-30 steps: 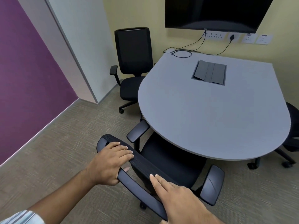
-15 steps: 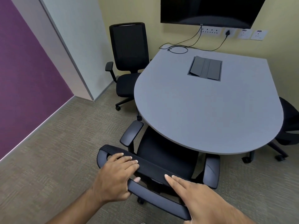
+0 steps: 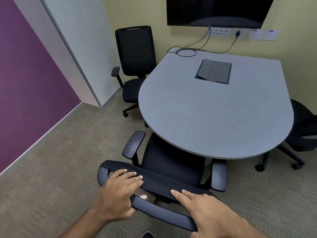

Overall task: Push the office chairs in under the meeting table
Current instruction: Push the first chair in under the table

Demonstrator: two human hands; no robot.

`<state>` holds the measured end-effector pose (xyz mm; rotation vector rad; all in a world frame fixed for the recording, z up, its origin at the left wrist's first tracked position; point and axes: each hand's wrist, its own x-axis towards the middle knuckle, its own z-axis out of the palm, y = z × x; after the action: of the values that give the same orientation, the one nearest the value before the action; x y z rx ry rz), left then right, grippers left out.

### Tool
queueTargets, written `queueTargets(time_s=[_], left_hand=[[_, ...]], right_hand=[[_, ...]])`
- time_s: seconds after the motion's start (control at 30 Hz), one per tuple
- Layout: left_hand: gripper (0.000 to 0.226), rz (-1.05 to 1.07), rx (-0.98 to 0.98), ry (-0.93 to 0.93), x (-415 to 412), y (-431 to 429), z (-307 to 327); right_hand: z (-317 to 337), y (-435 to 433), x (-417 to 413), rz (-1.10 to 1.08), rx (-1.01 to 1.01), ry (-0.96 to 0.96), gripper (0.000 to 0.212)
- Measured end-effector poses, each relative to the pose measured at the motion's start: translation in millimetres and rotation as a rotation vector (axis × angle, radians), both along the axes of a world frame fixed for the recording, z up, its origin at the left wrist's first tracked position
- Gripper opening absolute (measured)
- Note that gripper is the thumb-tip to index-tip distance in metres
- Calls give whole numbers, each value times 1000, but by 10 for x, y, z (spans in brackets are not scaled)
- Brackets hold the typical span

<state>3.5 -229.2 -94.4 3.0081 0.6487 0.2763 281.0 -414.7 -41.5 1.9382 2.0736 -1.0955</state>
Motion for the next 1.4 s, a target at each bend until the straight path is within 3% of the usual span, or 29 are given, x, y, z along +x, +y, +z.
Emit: queueTargets(time_s=[0.4, 0.63, 0.7, 0.9, 1.03, 1.13, 1.23, 1.4], left_hand=[[47, -4, 14, -9, 286, -664, 58], [43, 7, 20, -38, 523, -936, 44], [41, 12, 19, -47, 602, -972, 58], [45, 25, -6, -45, 815, -1005, 70], [39, 33, 20, -112, 995, -1001, 47], [55, 41, 32, -140, 1110, -1006, 69], [37, 52, 35, -118, 1245, -998, 109], [49, 69, -23, -51, 1376, -1015, 127]], right_hand=[[-153, -667, 251, 13, 74, -30, 113], [-171, -959, 448, 20, 113, -36, 92], [-148, -1012, 513, -12, 184, -91, 96], [-175, -1104, 570, -120, 128, -225, 105], [-10, -1121, 818, -135, 133, -172, 102], [61, -1128, 950, -116, 147, -174, 96], [150, -1117, 1090, -118, 177, -183, 96], [240, -1137, 1249, -168, 137, -182, 98]])
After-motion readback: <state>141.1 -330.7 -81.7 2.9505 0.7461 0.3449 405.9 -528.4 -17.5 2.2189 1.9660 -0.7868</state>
